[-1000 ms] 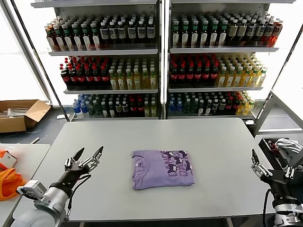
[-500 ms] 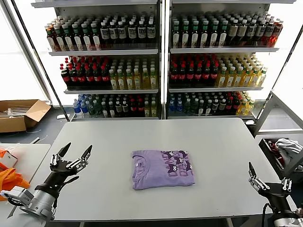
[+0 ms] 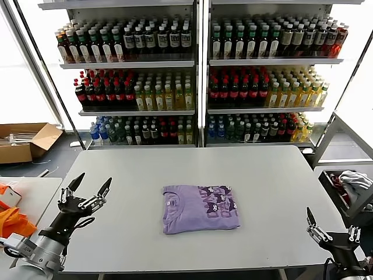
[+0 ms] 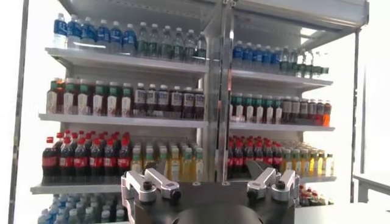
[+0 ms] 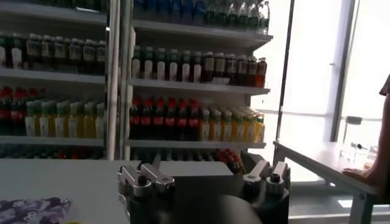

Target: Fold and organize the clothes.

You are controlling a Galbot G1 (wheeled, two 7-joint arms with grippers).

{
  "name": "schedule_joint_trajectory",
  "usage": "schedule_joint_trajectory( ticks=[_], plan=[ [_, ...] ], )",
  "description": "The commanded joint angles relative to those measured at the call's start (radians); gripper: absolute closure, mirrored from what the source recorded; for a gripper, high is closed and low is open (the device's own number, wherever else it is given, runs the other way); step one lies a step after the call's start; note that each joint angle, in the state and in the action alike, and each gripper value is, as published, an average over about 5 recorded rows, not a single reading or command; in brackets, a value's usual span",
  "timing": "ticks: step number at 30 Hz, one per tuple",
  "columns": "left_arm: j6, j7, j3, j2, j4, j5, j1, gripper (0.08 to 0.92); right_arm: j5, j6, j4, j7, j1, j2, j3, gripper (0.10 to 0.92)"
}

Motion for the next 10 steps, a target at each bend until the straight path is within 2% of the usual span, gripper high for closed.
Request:
schedule_joint_trajectory(
  ticks=[1,10],
  plan=[
    [-0.016,0.038,-0.011,0.004,0.0,0.001,0.007,0.177,-0.007,0.001,0.003,-0.013,-0.021,0.008,0.01,0.203],
    [0.02,0.058,-0.036,0.002,0.0,0.007,0.008,0.177,-0.008,-0.016,-0.006,-0.016,0.01,-0.001,0.009,0.203]
  ],
)
